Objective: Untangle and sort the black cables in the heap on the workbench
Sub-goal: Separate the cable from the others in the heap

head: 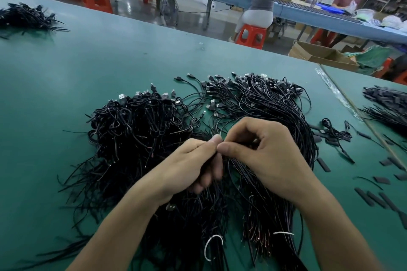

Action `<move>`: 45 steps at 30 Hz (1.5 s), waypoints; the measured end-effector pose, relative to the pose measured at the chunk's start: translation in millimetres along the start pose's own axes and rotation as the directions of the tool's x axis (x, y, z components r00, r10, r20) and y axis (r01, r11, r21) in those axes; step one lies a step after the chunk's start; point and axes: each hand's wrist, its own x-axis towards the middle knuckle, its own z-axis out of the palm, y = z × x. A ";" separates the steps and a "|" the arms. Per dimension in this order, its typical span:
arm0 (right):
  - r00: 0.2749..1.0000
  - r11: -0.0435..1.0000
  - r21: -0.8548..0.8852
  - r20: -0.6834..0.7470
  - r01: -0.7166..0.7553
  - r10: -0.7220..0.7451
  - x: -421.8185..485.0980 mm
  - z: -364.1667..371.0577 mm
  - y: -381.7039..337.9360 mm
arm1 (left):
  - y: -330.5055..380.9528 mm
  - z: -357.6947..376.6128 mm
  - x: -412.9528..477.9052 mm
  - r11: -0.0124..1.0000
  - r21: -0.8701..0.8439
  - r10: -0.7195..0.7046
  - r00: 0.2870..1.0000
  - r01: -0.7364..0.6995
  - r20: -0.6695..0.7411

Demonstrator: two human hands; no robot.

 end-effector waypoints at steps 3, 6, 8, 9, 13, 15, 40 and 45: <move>0.995 0.980 0.194 0.099 -0.050 0.031 1.8 -2.0 4.1 | -0.4 -5.0 -3.1 0.978 -0.210 0.032 0.985 0.003 0.167; 0.969 0.910 0.391 0.245 -0.135 0.038 0.9 -2.5 7.8 | 0.5 -9.2 -5.3 0.937 -0.344 0.065 0.945 0.052 0.321; 0.967 0.897 0.416 0.252 -0.151 0.046 1.4 -4.4 7.5 | 0.0 -7.7 -4.3 0.935 -0.352 0.074 0.948 0.042 0.309; 0.974 0.912 0.387 0.222 -0.134 0.048 2.1 -5.3 7.0 | -0.1 -5.3 -3.2 0.942 -0.335 0.075 0.961 0.019 0.265; 0.990 0.983 0.180 0.142 -0.046 0.020 5.2 -6.1 5.5 | -2.8 6.4 3.6 0.975 -0.199 0.098 0.995 -0.096 0.001; 0.993 0.991 0.129 0.115 -0.029 0.015 4.6 -5.4 4.5 | -5.7 8.6 7.5 0.980 -0.126 0.144 0.985 -0.156 -0.101; 0.872 0.822 -0.490 0.218 -0.290 0.438 -6.0 32.1 57.7 | -15.4 -3.3 12.9 0.970 -0.218 -0.008 0.884 -0.106 -0.468; 0.845 0.711 -0.647 0.190 -0.276 0.501 -11.1 46.7 56.5 | -12.1 -1.2 13.3 0.968 -0.214 0.007 0.869 -0.130 -0.495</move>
